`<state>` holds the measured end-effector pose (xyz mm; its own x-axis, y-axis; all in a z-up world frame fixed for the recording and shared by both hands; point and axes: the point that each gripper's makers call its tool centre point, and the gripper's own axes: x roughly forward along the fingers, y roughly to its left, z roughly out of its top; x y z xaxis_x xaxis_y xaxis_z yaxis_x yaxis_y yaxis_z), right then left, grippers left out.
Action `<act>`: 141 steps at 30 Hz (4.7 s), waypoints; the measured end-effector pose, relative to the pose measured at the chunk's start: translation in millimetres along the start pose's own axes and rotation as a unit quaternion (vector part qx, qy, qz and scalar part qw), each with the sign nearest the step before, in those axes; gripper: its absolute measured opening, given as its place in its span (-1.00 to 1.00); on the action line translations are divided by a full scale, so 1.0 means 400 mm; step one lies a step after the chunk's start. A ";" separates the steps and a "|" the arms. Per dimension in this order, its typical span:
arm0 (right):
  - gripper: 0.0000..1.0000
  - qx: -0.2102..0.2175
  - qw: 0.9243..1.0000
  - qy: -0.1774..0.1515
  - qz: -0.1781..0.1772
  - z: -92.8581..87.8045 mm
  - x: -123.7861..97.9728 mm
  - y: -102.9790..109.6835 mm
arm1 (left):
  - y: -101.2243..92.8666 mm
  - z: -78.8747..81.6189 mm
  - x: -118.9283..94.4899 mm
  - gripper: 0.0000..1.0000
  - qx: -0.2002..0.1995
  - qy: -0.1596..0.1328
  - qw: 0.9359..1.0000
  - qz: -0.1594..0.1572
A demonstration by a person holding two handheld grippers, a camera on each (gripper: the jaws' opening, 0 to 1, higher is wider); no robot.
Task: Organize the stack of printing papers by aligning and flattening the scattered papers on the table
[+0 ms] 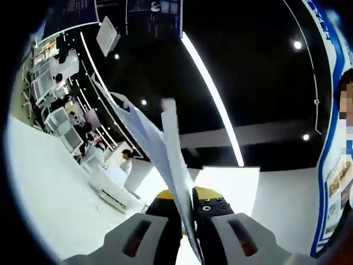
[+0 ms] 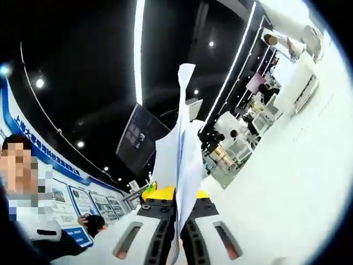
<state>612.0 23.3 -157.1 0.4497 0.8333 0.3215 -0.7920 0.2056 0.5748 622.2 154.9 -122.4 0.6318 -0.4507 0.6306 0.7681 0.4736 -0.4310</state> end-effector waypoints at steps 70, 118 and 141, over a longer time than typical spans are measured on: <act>-0.65 -0.360 0.928 0.072 -0.066 -0.004 -0.152 -0.101 | 0.023 -0.136 -0.073 -0.83 0.208 0.203 0.952 -0.098; -0.18 -0.223 0.961 0.160 0.016 -0.017 -0.184 -0.126 | -0.047 -0.162 -0.109 -0.63 0.074 0.218 0.953 -0.195; -1.00 -0.299 0.930 0.208 0.046 -0.042 -0.194 -0.097 | -0.038 -0.186 -0.106 -0.63 0.108 0.246 0.947 -0.177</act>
<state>600.7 -40.7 -217.1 0.2689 0.9622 -0.0423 -0.9631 0.2691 -0.0021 591.3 110.4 -190.7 0.3523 -0.8830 0.3101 0.9349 0.3469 -0.0744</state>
